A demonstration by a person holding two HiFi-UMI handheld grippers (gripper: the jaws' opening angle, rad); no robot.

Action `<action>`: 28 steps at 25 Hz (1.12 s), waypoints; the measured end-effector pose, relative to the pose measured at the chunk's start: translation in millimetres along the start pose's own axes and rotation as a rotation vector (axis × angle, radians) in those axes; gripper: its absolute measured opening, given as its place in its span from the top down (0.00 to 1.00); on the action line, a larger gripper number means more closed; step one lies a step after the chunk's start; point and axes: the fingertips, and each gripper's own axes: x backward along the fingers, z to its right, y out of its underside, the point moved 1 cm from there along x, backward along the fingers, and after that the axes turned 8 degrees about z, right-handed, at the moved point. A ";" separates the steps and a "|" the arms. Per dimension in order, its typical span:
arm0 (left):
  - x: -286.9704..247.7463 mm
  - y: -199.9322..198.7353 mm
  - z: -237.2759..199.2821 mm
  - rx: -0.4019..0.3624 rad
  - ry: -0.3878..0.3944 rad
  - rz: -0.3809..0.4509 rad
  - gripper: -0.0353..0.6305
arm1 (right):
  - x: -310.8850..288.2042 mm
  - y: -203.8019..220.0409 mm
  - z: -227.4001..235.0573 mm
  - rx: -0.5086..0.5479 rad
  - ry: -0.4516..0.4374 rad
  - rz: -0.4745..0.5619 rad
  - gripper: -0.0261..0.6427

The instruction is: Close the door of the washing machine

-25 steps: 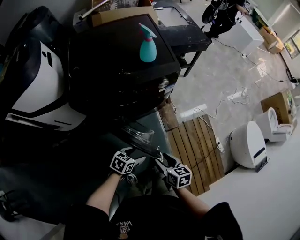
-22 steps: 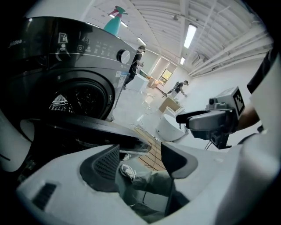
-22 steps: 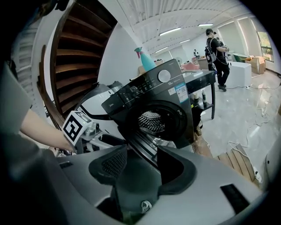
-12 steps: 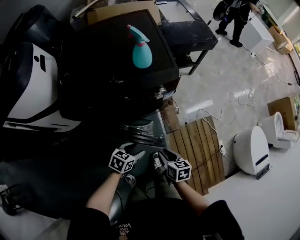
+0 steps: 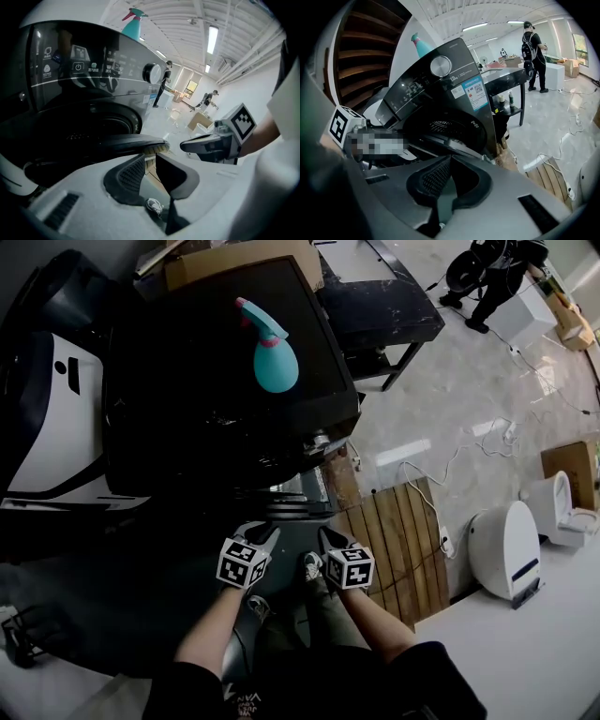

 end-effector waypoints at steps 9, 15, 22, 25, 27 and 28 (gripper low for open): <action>-20.2 -30.7 -23.9 -0.008 -0.060 0.036 0.93 | -53.8 -33.1 12.0 -0.041 0.023 0.056 0.96; -17.9 -47.2 -33.9 0.051 -0.106 0.111 0.93 | -77.5 -59.9 18.2 -0.067 0.018 0.115 0.96; 2.6 -43.0 -58.5 0.119 -0.192 0.147 0.93 | -93.2 -74.4 20.5 -0.126 0.016 0.140 0.96; 12.9 -45.0 -71.9 0.125 -0.246 0.169 0.93 | -99.3 -80.4 22.0 -0.138 0.009 0.149 0.96; 18.6 -47.5 -79.5 0.130 -0.280 0.186 0.93 | -102.8 -80.9 23.6 -0.149 0.007 0.151 0.96; 20.8 -49.1 -83.0 0.132 -0.296 0.194 0.93 | -104.4 -81.2 23.5 -0.160 0.004 0.152 0.96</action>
